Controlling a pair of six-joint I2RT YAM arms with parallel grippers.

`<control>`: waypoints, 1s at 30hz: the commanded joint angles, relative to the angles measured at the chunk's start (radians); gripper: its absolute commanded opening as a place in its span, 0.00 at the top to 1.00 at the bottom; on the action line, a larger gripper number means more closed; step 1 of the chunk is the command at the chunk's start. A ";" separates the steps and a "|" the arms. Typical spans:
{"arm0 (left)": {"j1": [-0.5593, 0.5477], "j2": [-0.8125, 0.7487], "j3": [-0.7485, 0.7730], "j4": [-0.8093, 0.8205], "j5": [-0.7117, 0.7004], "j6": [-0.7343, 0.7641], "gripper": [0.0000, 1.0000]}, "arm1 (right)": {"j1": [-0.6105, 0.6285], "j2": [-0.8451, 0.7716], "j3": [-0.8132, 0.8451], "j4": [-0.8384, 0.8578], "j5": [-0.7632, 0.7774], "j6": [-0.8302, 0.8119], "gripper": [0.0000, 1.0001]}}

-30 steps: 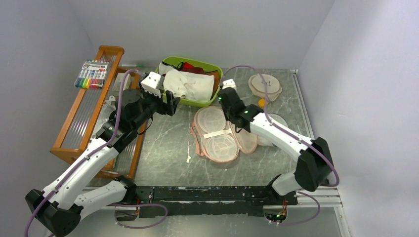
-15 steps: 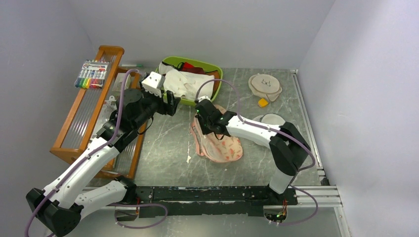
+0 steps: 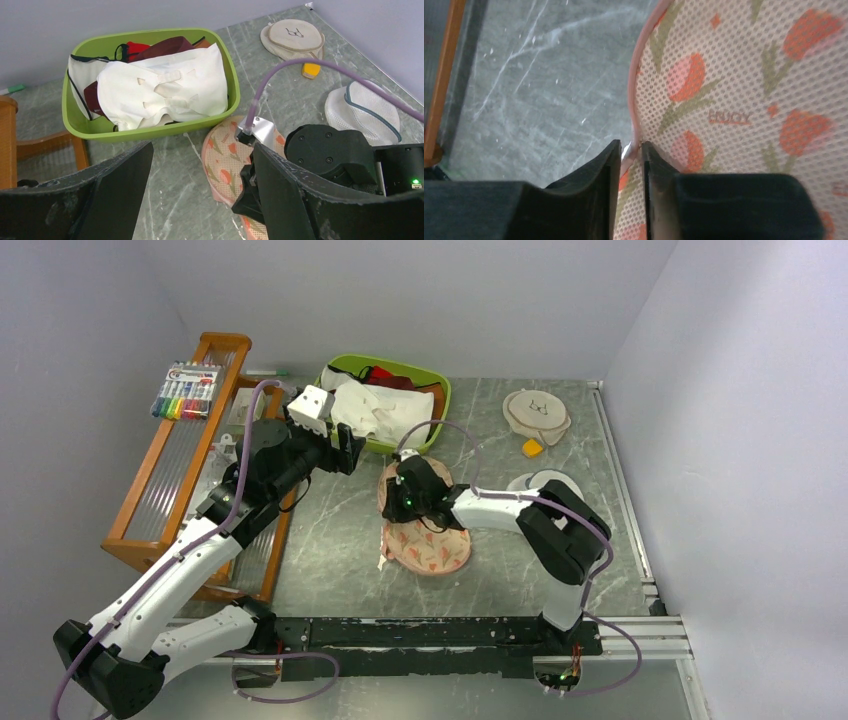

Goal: Unzip the laundry bag and remove the bra

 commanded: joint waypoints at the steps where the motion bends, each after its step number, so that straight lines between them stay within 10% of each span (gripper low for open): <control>1: 0.009 -0.001 0.039 0.001 0.011 -0.001 0.15 | -0.026 -0.047 -0.098 0.200 -0.126 0.062 0.69; 14: 0.010 0.021 0.039 0.000 0.011 0.000 0.15 | -0.388 -0.249 -0.400 0.605 -0.722 0.036 0.37; 24: 0.010 0.042 0.050 -0.016 0.012 0.008 0.13 | -0.666 -0.486 -0.319 0.046 -0.472 -0.299 0.31; 30: 0.010 0.045 0.053 -0.020 0.002 0.013 0.12 | -0.714 -0.680 -0.239 -0.176 -0.043 -0.269 0.28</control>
